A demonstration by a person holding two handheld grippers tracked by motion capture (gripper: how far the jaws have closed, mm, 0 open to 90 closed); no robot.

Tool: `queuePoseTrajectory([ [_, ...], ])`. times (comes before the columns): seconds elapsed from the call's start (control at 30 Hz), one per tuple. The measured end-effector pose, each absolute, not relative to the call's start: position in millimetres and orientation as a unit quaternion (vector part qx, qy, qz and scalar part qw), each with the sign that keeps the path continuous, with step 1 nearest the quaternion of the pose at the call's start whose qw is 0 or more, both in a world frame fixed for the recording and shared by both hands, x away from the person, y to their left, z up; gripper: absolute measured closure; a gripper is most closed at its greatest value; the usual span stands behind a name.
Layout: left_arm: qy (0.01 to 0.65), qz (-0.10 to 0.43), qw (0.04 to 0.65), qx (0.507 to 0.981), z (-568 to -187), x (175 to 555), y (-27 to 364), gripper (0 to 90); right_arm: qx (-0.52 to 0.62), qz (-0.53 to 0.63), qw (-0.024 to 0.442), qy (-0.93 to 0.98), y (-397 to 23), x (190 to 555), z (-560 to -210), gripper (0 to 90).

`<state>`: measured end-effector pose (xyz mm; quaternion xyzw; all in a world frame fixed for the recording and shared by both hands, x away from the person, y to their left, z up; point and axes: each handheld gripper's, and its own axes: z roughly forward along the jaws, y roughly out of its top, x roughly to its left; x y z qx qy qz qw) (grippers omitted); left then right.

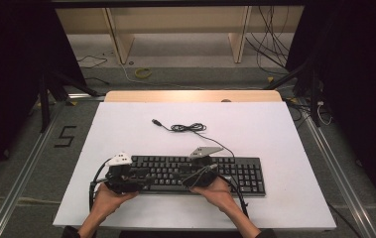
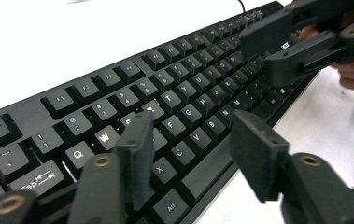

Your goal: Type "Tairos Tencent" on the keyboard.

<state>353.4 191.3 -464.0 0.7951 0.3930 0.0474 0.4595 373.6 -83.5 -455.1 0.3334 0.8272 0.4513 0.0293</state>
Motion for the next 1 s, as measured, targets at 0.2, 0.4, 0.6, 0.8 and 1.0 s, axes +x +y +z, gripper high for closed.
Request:
queuePoseTrajectory([
  [0.2,0.387,0.043,0.452,0.802,-465,353,189,60.8,0.332,0.46,0.033,0.823,-87,371,-452,51.7],
  [0.4,0.382,0.046,0.438,0.812,-465,353,185,69.5,0.328,0.464,0.031,0.822,-88,369,-450,48.2],
  [0.6,0.376,0.046,0.435,0.816,-466,355,184,78.7,0.328,0.473,0.034,0.817,-90,367,-449,42.8],
  [0.8,0.37,0.044,0.429,0.823,-467,355,182,85.1,0.327,0.476,0.038,0.815,-92,366,-449,39.7],
  [1.0,0.371,0.043,0.423,0.826,-469,358,181,88.5,0.327,0.48,0.04,0.813,-97,365,-448,38.6],
])
